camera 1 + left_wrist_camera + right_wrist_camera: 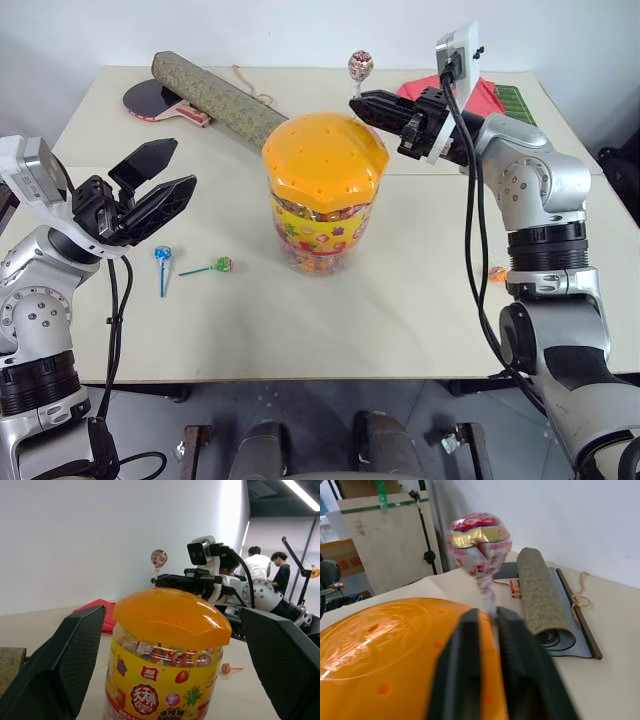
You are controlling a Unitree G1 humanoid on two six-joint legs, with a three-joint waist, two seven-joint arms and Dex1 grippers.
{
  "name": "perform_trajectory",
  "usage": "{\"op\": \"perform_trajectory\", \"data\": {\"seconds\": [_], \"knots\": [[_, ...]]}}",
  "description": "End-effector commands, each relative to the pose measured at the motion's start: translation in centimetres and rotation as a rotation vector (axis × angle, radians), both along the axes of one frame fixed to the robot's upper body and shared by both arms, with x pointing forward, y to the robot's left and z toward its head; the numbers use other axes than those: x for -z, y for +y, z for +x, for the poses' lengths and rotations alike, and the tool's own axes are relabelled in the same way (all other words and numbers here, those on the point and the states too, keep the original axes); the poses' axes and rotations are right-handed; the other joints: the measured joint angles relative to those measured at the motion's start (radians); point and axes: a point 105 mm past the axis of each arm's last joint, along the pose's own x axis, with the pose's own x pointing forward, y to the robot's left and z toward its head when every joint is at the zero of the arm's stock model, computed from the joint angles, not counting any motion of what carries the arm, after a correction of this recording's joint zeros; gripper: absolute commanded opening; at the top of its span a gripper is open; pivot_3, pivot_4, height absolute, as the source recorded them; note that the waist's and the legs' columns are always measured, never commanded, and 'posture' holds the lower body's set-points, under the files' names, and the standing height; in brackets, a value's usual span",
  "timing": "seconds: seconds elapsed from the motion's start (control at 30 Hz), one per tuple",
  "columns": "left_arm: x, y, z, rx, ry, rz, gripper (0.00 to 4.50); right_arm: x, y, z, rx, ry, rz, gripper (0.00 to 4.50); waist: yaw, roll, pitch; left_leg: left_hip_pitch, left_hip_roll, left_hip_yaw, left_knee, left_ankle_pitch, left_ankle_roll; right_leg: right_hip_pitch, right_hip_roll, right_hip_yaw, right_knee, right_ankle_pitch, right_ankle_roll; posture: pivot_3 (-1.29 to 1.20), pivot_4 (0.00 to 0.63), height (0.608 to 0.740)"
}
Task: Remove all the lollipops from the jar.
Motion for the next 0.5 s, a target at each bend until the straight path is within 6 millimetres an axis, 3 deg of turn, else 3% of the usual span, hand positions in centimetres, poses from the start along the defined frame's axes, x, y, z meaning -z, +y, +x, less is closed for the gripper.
{"op": "perform_trajectory", "data": {"seconds": [0.03, 0.23, 0.27, 0.37, 0.5], "knots": [[-1.0, -0.2, -0.7, 0.008, -0.068, 0.004, 4.50, -3.0, -0.6, -0.5, -0.004, -0.111, 0.090, 0.03, 0.000, 0.000, 0.000, 0.000, 0.000, 0.000, 0.000, 0.000, 0.000, 0.000, 0.000, 0.000, 0.000, 0.000, 0.000, 0.00, 0.150, 0.740], [-1.1, -0.9, -0.5, 0.057, -0.093, 0.013, 4.50, -6.3, -3.1, -2.4, -0.080, -0.207, 0.275, 0.03, 0.004, 0.000, 0.000, 0.000, 0.000, 0.000, 0.000, 0.000, 0.000, 0.000, 0.000, 0.000, 0.000, 0.000, 0.000, 0.00, 0.150, 0.740], [-0.6, -1.3, -0.6, 0.086, -0.094, 0.053, 4.50, -6.4, -4.6, -2.3, -0.027, -0.198, 0.236, 0.03, 0.004, 0.000, 0.000, 0.000, 0.000, 0.000, 0.000, 0.000, 0.000, 0.000, 0.000, 0.000, 0.000, 0.000, 0.000, 0.00, 0.150, 0.740], [1.5, -2.6, -1.1, 0.184, -0.094, 0.204, 4.50, -3.6, -11.0, -1.0, 0.257, -0.021, -0.086, 0.03, 0.022, 0.000, 0.000, -0.001, -0.001, -0.001, 0.000, 0.000, 0.000, 0.000, 0.000, 0.000, 0.000, 0.000, 0.000, 0.00, 0.150, 0.740], [3.7, -3.4, -1.6, 0.268, -0.084, 0.322, 4.50, 0.3, -17.6, -0.8, 0.544, 0.147, -0.388, 0.03, 0.025, 0.001, 0.000, -0.001, 0.000, 0.002, -0.002, -0.001, 0.000, -0.001, 0.000, 0.001, -0.003, 0.000, 0.000, 0.00, 0.150, 0.740]]}}
